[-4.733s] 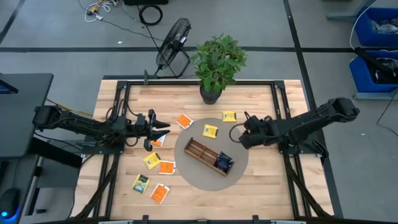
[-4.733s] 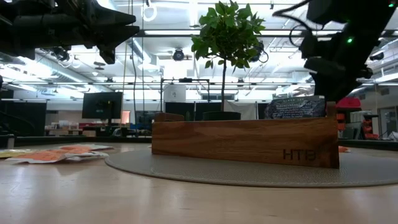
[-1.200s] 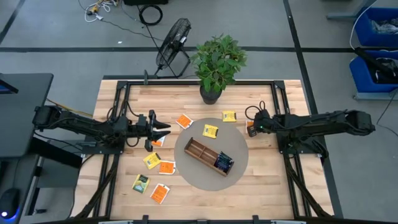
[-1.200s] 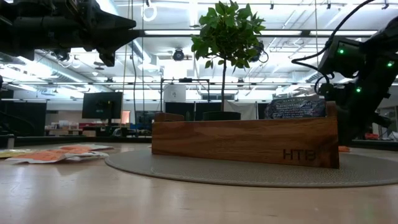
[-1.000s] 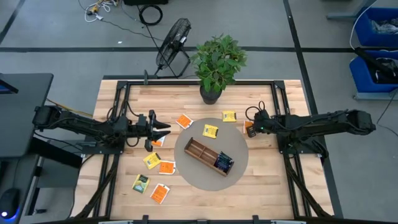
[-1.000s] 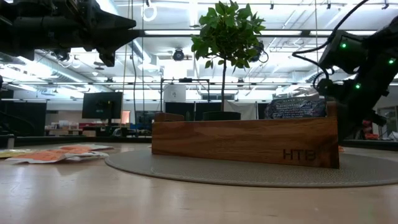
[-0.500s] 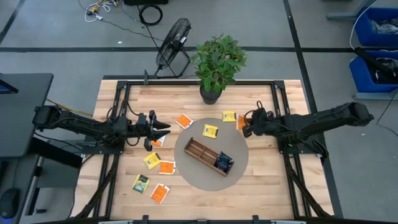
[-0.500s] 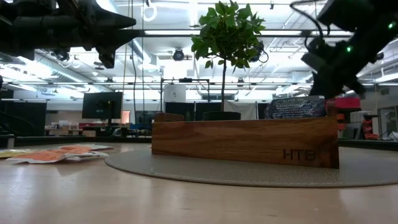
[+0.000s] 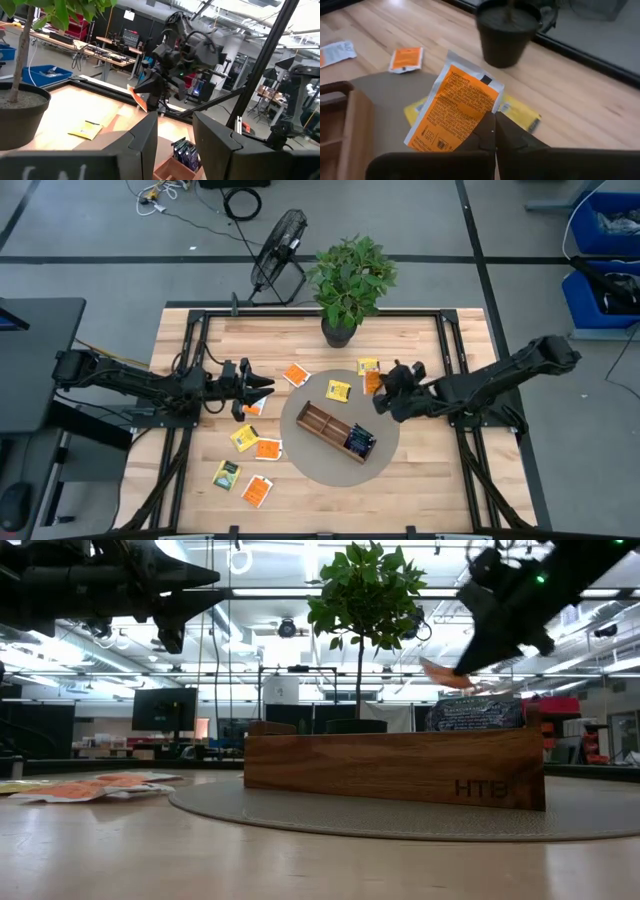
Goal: Pick & Place Tea
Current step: Put the orange tea bag into the middle section of the wooden organizer
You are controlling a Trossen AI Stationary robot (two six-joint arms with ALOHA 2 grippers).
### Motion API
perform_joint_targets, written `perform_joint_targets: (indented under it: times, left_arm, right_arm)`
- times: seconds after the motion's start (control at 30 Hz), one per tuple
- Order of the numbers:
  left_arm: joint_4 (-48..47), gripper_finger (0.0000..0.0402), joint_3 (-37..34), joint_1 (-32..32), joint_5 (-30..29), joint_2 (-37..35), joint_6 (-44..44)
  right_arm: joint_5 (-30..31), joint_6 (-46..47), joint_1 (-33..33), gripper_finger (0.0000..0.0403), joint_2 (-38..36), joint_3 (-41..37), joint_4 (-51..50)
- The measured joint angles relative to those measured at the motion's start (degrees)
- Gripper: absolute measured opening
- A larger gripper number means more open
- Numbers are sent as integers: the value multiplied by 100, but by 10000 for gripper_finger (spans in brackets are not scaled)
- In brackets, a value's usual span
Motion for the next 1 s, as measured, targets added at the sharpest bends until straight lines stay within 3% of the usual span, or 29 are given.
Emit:
perform_joint_targets:
  times: [0.37,0.77,1.0]
  left_arm:
    - [-1,129,-2,0,-2,0,-153]
    - [-48,131,11,0,-157,331,-616]
    - [-32,189,385,0,-155,850,-731]
  right_arm:
    - [480,-895,252,0,1635,1526,-14]
    - [703,-2065,254,0,2162,2299,698]
    - [616,-2771,230,0,2379,2432,1443]
